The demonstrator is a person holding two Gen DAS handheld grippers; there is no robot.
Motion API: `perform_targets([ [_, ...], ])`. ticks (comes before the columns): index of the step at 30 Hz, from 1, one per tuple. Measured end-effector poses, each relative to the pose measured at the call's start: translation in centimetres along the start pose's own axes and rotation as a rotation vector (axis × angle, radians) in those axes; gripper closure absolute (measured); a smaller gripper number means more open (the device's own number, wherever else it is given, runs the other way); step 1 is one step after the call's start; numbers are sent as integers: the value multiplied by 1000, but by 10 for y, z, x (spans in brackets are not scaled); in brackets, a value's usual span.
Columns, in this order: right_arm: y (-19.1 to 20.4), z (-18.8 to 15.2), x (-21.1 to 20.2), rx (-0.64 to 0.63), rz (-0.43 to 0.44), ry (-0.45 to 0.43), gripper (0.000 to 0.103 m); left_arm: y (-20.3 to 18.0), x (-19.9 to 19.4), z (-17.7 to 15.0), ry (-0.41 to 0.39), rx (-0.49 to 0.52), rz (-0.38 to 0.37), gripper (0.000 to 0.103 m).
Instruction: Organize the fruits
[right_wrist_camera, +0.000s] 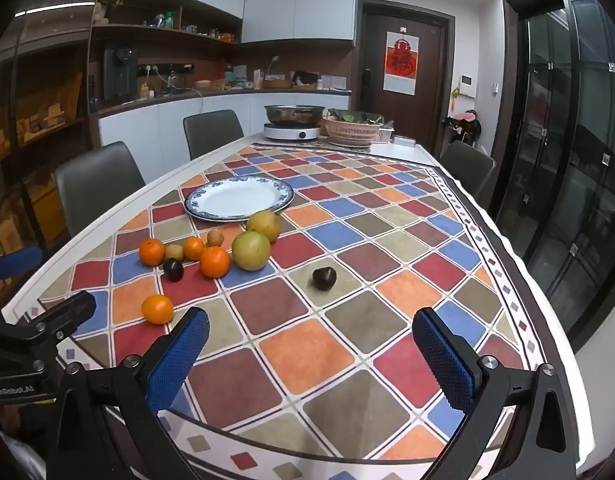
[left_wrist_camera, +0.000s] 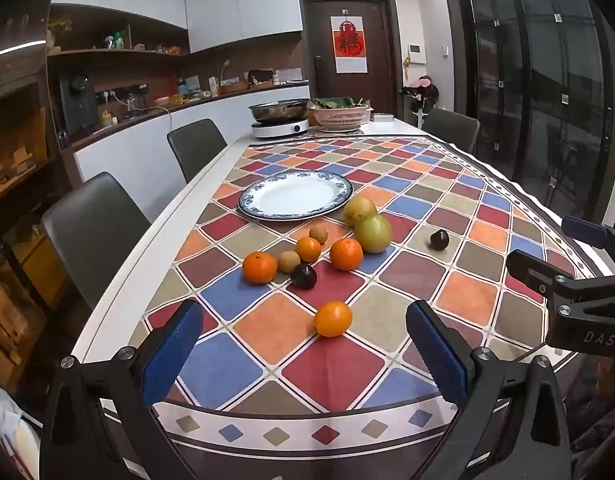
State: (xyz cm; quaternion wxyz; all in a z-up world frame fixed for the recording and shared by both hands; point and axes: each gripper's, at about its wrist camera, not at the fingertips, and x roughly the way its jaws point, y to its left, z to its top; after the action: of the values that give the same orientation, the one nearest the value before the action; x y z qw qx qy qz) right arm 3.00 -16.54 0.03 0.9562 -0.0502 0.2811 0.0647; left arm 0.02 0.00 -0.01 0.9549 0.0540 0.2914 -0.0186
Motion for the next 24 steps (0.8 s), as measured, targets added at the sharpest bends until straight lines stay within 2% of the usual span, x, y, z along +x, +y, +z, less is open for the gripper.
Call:
perform_targets([
  [6,-1,0,0,1,3,0,1,0,-1,2,-23,3,0,0],
  [24,0,0,0,0,0,-4,1,-2,-4,3,-26,-4,-8,0],
])
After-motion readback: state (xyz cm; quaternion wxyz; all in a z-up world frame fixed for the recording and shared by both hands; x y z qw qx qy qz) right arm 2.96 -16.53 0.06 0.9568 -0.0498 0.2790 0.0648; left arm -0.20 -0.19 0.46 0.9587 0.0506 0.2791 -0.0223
